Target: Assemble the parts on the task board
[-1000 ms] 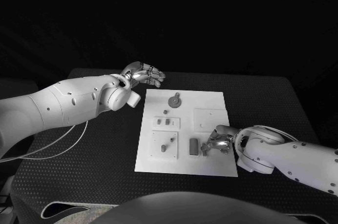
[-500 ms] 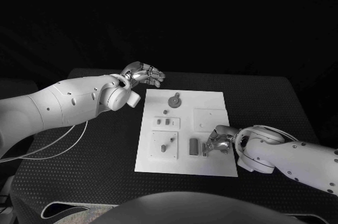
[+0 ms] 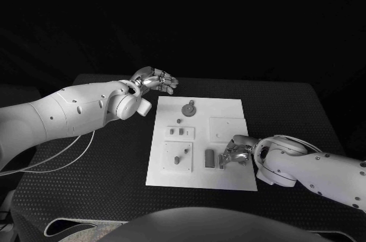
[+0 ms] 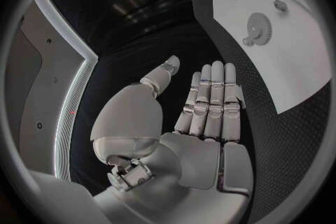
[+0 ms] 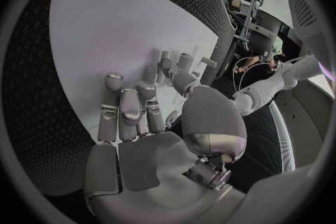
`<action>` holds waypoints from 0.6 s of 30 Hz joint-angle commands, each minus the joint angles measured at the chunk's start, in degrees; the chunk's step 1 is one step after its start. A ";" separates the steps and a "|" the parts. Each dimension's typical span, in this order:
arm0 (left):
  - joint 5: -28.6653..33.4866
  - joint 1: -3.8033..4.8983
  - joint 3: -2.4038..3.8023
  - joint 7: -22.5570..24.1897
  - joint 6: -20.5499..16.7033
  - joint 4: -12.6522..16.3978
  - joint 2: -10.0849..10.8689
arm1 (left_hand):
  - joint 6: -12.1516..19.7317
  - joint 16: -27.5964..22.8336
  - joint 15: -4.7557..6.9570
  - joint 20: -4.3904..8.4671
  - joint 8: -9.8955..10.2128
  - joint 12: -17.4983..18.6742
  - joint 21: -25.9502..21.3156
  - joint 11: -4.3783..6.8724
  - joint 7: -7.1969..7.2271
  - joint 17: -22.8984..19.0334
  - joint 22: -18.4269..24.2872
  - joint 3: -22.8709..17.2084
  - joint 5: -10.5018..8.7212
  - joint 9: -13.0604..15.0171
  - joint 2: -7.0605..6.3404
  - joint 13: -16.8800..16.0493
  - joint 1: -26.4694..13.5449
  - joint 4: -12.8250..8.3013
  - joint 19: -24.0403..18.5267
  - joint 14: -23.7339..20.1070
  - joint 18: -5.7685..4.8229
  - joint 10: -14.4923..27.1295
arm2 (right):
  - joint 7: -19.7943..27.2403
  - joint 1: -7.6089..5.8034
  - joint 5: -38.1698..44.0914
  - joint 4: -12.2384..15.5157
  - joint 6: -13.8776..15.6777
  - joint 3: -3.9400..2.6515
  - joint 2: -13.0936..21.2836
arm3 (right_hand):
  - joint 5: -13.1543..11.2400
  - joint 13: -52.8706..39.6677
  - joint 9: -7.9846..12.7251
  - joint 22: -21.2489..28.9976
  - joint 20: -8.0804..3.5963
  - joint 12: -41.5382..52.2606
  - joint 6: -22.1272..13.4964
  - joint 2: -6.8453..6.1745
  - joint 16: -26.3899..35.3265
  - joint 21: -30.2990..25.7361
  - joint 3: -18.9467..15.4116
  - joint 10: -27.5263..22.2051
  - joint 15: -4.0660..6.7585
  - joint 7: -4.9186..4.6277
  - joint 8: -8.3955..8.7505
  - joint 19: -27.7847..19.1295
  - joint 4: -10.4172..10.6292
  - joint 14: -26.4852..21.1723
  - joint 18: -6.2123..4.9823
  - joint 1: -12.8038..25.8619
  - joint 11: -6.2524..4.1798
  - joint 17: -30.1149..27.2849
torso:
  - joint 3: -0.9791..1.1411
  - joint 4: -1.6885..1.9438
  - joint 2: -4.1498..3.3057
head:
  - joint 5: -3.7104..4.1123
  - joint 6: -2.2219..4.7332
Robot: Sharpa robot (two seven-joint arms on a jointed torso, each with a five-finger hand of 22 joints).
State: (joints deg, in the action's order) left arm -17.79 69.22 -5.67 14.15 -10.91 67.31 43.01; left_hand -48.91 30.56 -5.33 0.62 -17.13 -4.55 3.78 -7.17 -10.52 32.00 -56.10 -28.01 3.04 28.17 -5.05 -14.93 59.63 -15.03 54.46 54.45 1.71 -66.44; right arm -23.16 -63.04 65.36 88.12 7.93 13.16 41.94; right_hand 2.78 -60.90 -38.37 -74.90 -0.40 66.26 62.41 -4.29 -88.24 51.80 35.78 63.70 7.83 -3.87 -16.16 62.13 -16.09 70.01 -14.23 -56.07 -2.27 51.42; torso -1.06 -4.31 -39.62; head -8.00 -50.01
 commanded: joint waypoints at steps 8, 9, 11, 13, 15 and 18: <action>1.20 0.08 0.04 0.43 0.40 0.02 -0.01 | 0.03 -0.31 0.12 -0.15 -0.33 0.12 0.20 0.09 0.19 0.17 0.11 0.07 -0.01 -0.12 -0.01 0.12 -0.70 0.46 -0.18 0.43 -0.17 -0.28 | 3.17 -1.52 -4.48 0.28 -1.18 0.17 2.48 | 0.15 0.16 0.78 -0.65 0.62 -0.69 -2.17 -8.30 1.13 -0.84 0.00 -1.31 -0.53 -1.04 1.65 -0.78 6.55 -1.97 -0.77 7.49 0.87 -2.83 | -0.16 -0.03 0.26 | 0.48 0.01; 1.52 0.08 0.04 0.40 0.39 -0.04 -0.02 | 0.05 -0.33 0.11 -0.16 -0.32 0.13 0.19 0.08 0.18 0.18 0.11 0.09 -0.01 -0.13 -0.04 0.12 -0.73 0.47 -0.20 0.42 -0.18 -0.26 | 4.82 -1.91 -5.65 0.21 -0.67 0.14 2.66 | 0.09 0.14 0.90 -0.67 0.72 -0.81 -2.80 -8.76 1.30 -1.03 0.16 -1.78 -0.71 -1.26 1.98 -1.17 7.27 -2.36 -0.74 8.09 1.10 -2.84 | -0.21 -0.04 0.35 | 0.50 0.03; 2.32 0.09 0.04 0.24 0.35 -0.10 0.02 | 0.12 -0.41 0.10 -0.16 -0.29 0.17 0.17 0.05 0.16 0.23 0.13 0.11 -0.01 -0.16 -0.06 0.15 -0.77 0.48 -0.25 0.39 -0.19 -0.19 | 8.53 -2.91 -6.98 0.08 2.16 0.03 3.13 | 0.07 0.23 1.68 -0.80 1.06 -1.54 -6.54 -9.22 1.74 -1.57 0.52 -3.56 -1.53 -2.35 3.98 -2.54 7.91 -3.62 -0.73 8.57 2.09 -2.82 | -0.31 -0.06 0.63 | 0.51 0.40; 3.91 0.10 0.03 0.13 0.63 -0.39 -0.13 | 0.14 -0.47 0.09 -0.17 -0.29 0.19 0.16 0.04 0.15 0.26 0.14 0.11 -0.01 -0.17 -0.04 0.16 -0.80 0.51 -0.28 0.36 -0.20 -0.16 | 13.78 -3.81 -8.48 -0.94 4.62 -0.12 3.28 | 0.09 0.35 2.30 -1.09 1.48 -2.03 -9.53 -9.41 1.82 -1.77 0.53 -4.99 -2.87 -3.72 5.52 -3.73 7.88 -4.65 -0.58 8.45 3.43 -2.66 | -0.41 -0.14 0.91 | 0.75 0.89; 4.38 0.13 0.03 0.20 0.54 -0.91 -0.48 | -0.21 -0.74 0.02 -0.21 -0.51 0.09 0.13 0.13 0.43 0.37 0.18 0.04 -0.01 -0.12 0.21 0.13 -0.81 0.62 -0.41 0.24 -0.22 -0.37 | 20.18 -4.77 -13.33 -3.02 6.57 -0.15 3.12 | 0.11 0.72 2.40 -1.27 1.97 -2.63 -10.43 -9.18 2.18 -2.00 0.62 -6.27 -3.58 -4.39 5.84 -5.09 7.69 -6.01 -0.41 8.04 4.09 -2.62 | -0.57 -0.19 1.46 | 0.94 1.72; 4.38 0.34 0.04 0.58 0.55 -2.17 -1.42 | -0.48 -1.08 0.01 -0.23 -0.68 0.11 0.14 0.16 0.77 0.43 0.18 -0.04 -0.01 -0.10 0.38 0.17 -0.76 0.65 -0.49 0.04 -0.22 -0.40 | 26.73 -5.19 -19.82 -8.09 7.98 -1.51 2.00 | 0.13 1.07 2.29 -1.32 2.53 -2.78 -10.77 -6.77 2.72 -2.10 0.39 -7.14 -3.92 -4.69 5.72 -6.51 5.89 -7.44 -0.30 6.37 4.41 -2.76 | -0.73 -0.11 2.35 | 1.40 2.94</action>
State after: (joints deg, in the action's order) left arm -15.38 69.32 -5.71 14.08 -10.91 65.43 42.00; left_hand -49.39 29.67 -5.33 0.42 -17.47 -4.55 3.78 -7.17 -10.04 32.34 -55.97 -28.05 3.04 28.04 -4.98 -14.83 59.09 -14.68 54.25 54.45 1.72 -66.44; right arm -8.79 -68.01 54.83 81.55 11.89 11.92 44.31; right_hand 3.11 -59.88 -36.03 -74.90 2.13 63.81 52.19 -11.47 -85.68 50.00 36.13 56.79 3.93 -8.01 -10.50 55.90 -9.91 62.81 -13.57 -49.34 2.16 48.74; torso -1.55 -4.43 -38.30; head -6.96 -48.10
